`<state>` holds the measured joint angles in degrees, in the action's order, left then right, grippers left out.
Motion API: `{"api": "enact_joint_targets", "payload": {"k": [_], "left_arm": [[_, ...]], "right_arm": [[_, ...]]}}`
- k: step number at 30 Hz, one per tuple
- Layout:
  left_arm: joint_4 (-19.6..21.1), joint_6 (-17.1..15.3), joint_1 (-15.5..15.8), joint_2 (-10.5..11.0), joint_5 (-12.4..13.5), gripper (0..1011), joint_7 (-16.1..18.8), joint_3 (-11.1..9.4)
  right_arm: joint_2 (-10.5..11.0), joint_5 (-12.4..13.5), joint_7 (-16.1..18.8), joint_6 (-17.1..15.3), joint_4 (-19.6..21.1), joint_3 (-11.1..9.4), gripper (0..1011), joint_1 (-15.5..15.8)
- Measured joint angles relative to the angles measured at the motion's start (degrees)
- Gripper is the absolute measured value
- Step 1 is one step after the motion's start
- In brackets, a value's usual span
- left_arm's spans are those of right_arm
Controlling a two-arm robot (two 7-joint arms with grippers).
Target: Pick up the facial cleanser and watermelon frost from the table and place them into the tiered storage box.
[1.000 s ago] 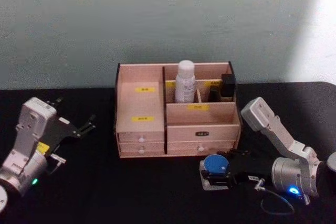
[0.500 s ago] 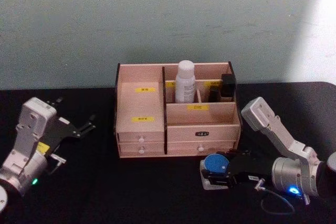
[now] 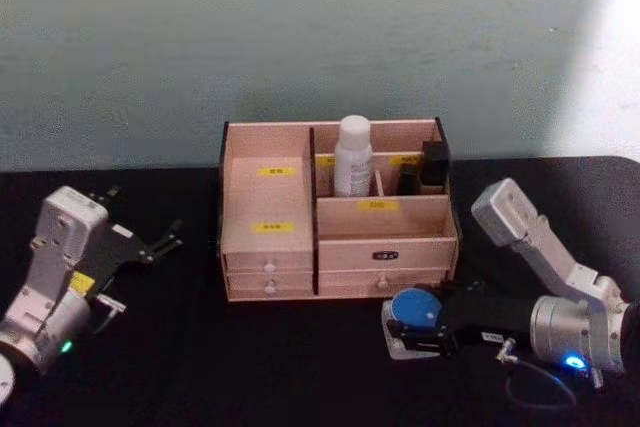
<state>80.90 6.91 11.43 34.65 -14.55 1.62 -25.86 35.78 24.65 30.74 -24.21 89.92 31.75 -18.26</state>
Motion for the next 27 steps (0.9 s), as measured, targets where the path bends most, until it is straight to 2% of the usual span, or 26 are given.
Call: {"api": "enact_joint_targets", "payload": {"k": [11,17,27], "left_arm": [[0.0,0.0,0.0,0.0,0.0,1001,0.0,0.0],[0.0,0.0,0.0,0.0,0.0,1001,0.0,0.0],[0.0,0.0,0.0,0.0,0.0,1001,0.0,0.0]], "right_arm": [[0.3,0.7,0.4,0.1,2.1,-0.6,729,-2.3],[-1.1,0.6,0.3,-0.2,1.8,-0.1,729,-5.3],[-4.9,0.2,0.3,-1.4,-1.6,2.0,729,-10.6]]}}
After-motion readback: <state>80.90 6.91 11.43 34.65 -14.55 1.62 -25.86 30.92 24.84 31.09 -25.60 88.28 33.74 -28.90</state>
